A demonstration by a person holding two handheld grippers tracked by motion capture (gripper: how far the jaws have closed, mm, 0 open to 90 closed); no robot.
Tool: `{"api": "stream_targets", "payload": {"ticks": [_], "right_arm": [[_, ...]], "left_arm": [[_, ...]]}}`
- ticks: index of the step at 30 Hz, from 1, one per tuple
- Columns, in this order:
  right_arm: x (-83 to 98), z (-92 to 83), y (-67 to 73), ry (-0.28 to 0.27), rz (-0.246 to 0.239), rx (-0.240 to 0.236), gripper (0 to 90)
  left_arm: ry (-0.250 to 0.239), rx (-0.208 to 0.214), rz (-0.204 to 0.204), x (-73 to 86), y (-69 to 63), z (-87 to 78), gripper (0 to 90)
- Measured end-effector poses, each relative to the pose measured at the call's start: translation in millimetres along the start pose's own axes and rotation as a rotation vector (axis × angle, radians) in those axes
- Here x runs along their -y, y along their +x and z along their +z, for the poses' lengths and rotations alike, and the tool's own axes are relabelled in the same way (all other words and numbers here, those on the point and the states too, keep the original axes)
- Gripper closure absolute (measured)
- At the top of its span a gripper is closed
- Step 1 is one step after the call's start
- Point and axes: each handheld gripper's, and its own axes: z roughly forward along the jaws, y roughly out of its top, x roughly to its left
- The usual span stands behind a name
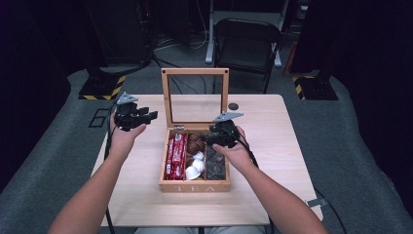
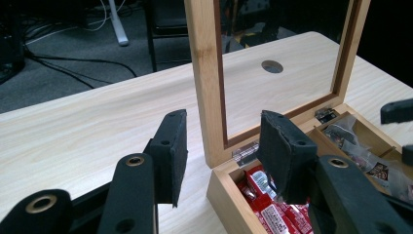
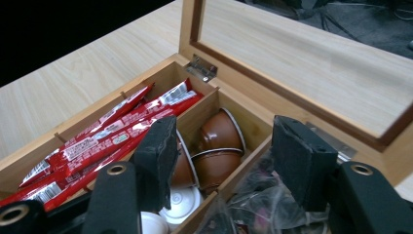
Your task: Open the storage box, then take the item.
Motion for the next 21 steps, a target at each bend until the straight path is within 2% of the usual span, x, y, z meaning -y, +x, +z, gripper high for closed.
{"api": "stream_targets", "payload": {"ticks": [8, 14, 21], "right_arm": [[2.1, 8.9, 7.9, 0.023, -0.033, -0.016, 42.4], [8.3, 16.8, 10.8, 0.036, -0.018, -0.027, 42.7], [11.5, 23.9, 13.5, 0.043, -0.025, -0.036, 43.4]], "left_arm": [[-0.005, -0.003, 0.000, 0.4, 0.4, 0.5, 53.7], [-0.002, -0.003, 0.002, 0.3, 0.2, 0.4, 53.7], [0.000, -0.007, 0.000, 0.5, 1.3, -1.0, 53.7]]}}
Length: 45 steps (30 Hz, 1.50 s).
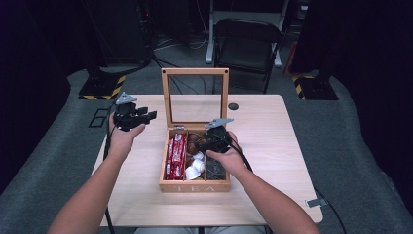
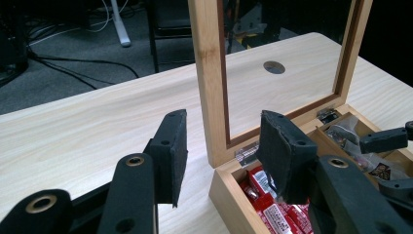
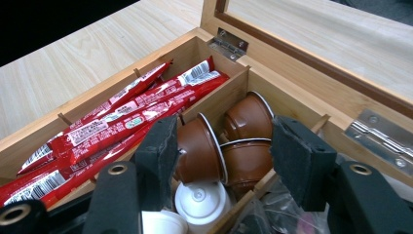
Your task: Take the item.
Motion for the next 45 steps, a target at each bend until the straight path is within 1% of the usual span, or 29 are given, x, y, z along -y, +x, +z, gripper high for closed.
{"api": "stream_targets", "payload": {"ticks": [1, 2, 4, 7, 9, 16, 22, 26, 30, 32, 35, 37, 38, 39, 43, 45], "right_arm": [[0.3, 1.1, 0.3, 0.000, -0.008, -0.002, 43.5], [0.5, 1.8, 1.5, 0.009, -0.004, -0.002, 43.7], [0.5, 4.4, 2.4, 0.009, -0.018, -0.008, 44.0], [0.2, 6.4, 5.0, 0.016, -0.012, -0.018, 44.8], [-0.2, 8.1, 5.1, 0.018, -0.027, -0.019, 45.1], [-0.1, 11.7, 6.6, 0.028, -0.015, -0.023, 45.4], [-1.2, 16.4, 9.3, 0.036, -0.023, -0.035, 45.8], [-3.7, 20.1, 12.2, 0.055, -0.035, -0.043, 45.8], [-5.6, 22.0, 15.0, 0.077, -0.032, -0.048, 46.4], [-5.5, 23.8, 14.5, 0.080, -0.043, -0.048, 46.8], [-5.5, 24.1, 15.2, 0.080, -0.037, -0.051, 48.3], [-6.1, 23.6, 15.7, 0.070, -0.035, -0.066, 49.9], [-6.2, 22.5, 17.5, 0.074, -0.016, -0.072, 50.6], [-6.6, 22.5, 16.8, 0.065, -0.029, -0.081, 51.6], [-6.2, 19.5, 19.9, 0.068, -0.009, -0.121, 56.4], [-4.9, 18.3, 21.9, 0.073, -0.011, -0.135, 57.8]], "left_arm": [[0.000, 0.000, 0.000, 0.1, 0.0, 0.1, 53.7], [-0.001, 0.000, 0.000, 0.2, 0.0, 0.1, 53.7], [-0.001, -0.001, 0.001, 0.2, -0.1, 0.3, 53.7], [0.000, -0.002, 0.002, 0.3, -0.2, 0.6, 53.7], [-0.001, -0.002, 0.002, 0.5, -0.3, 0.8, 53.7], [-0.003, -0.003, 0.002, 0.7, -0.2, 0.2, 53.7], [-0.001, -0.003, 0.003, 1.2, 0.6, -0.4, 53.7], [0.000, -0.003, 0.000, 1.6, 1.6, -1.2, 53.8], [-0.001, -0.003, -0.001, 2.3, 2.1, -1.6, 53.7], [-0.001, -0.005, 0.000, 2.8, 2.3, -1.8, 53.7], [-0.003, -0.008, -0.003, 3.2, 2.6, -2.1, 53.8], [-0.003, -0.008, -0.003, 3.2, 3.2, -2.5, 53.8], [-0.003, -0.008, -0.003, 3.2, 3.4, -2.8, 53.8], [-0.004, -0.010, -0.003, 3.2, 3.8, -3.0, 53.8], [-0.003, -0.014, -0.003, 3.2, 4.2, -3.6, 53.8], [-0.002, -0.014, 0.000, 3.1, 4.0, -4.0, 53.8]]}}
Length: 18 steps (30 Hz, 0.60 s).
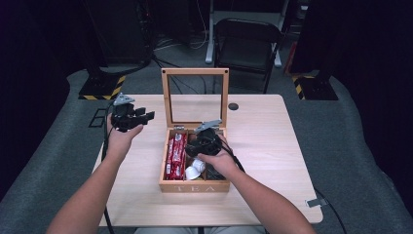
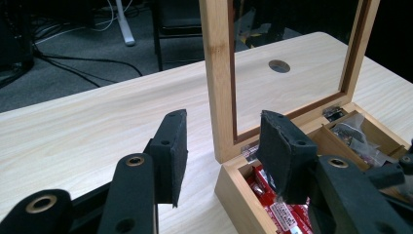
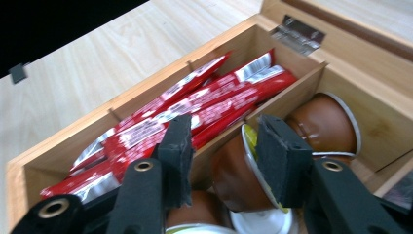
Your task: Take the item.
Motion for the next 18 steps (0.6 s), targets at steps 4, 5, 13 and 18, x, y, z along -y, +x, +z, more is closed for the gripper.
{"api": "stream_targets", "payload": {"ticks": [4, 5, 13, 18], "right_arm": [[3.8, -1.0, 3.3, 0.014, -0.016, -0.017, 58.7], [4.8, -1.5, 4.7, 0.015, -0.006, -0.023, 58.7], [5.1, -4.2, 3.2, 0.008, -0.013, 0.003, 52.9], [5.9, -4.7, -5.2, -0.002, 0.020, 0.042, 47.6]], "left_arm": [[-0.001, -0.001, -0.001, -0.3, -0.1, -0.2, 53.8], [0.000, -0.003, -0.001, -0.4, -0.3, 0.0, 53.8], [0.000, -0.001, 0.001, -0.8, -1.7, 0.9, 53.8], [-0.003, -0.002, 0.004, -1.2, -2.3, 0.8, 53.8]]}}
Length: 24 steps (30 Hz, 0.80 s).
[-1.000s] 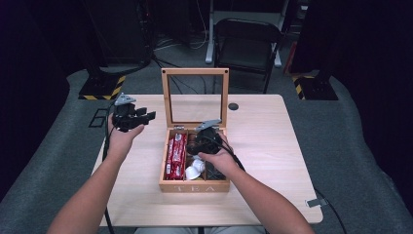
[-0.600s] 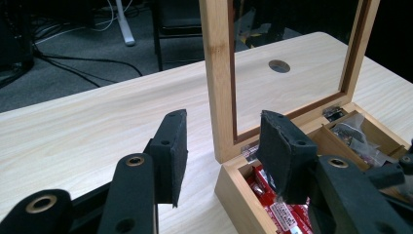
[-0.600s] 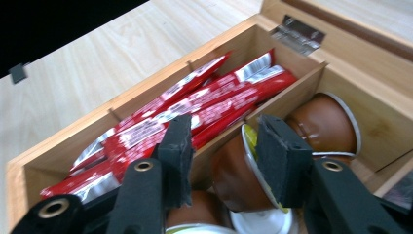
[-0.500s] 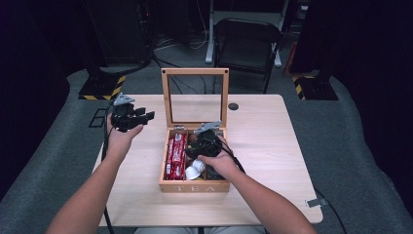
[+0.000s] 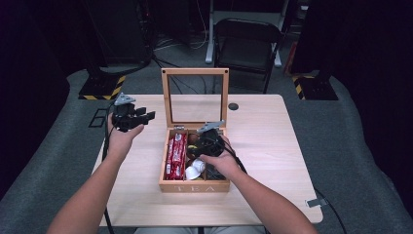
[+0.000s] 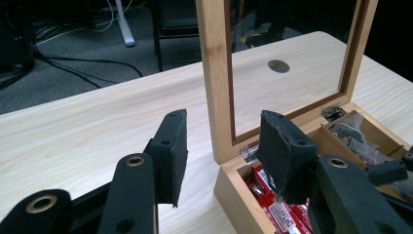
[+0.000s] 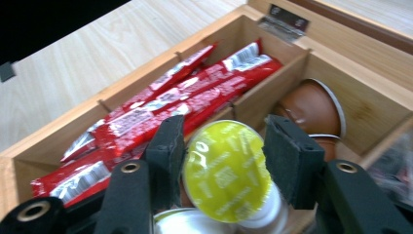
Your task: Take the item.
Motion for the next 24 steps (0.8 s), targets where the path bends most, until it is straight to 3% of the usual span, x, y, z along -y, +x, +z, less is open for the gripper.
{"api": "stream_targets", "payload": {"ticks": [6, 11, 15, 24], "right_arm": [[1.4, 0.1, -6.5, 0.025, 0.053, -0.006, 39.7], [-1.7, -5.9, -5.9, -0.046, 0.040, -0.001, 44.8], [-0.5, -2.8, -6.1, 0.002, 0.037, 0.010, 44.8], [0.3, 8.4, 2.8, 0.025, -0.008, 0.010, 42.7]], "left_arm": [[-0.001, -0.003, -0.002, -0.5, 1.5, -1.2, 53.8], [0.003, -0.005, 0.004, -0.5, 1.8, -1.7, 53.8], [0.002, -0.003, 0.007, -0.7, 0.4, -1.4, 53.9], [0.004, -0.004, 0.009, -0.6, 0.7, -1.2, 53.9]]}}
